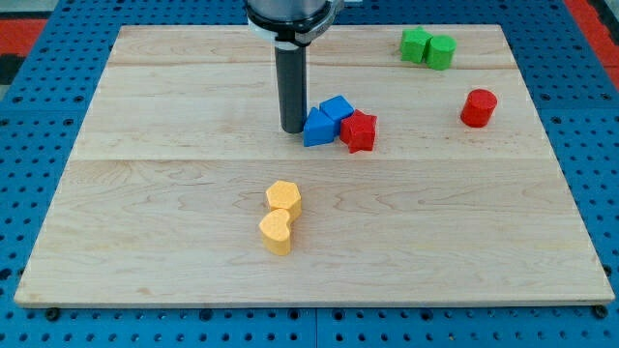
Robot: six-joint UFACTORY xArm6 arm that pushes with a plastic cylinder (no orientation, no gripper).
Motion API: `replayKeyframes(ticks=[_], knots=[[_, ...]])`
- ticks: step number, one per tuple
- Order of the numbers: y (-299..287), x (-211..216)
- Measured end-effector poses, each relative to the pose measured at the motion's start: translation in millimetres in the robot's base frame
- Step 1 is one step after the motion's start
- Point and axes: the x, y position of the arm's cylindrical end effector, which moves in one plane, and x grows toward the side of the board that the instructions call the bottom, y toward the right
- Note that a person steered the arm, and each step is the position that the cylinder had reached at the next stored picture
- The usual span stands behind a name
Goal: Push the yellow heart right a bit
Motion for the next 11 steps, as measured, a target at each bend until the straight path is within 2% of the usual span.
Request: replayKeyframes(ticks=[3, 4, 6, 7, 8, 9, 10, 11], knots=[[7, 4], [-7, 18], [-85, 100], [-119, 116], [-114, 154], [-105, 169], [-94, 168], [-57, 168]])
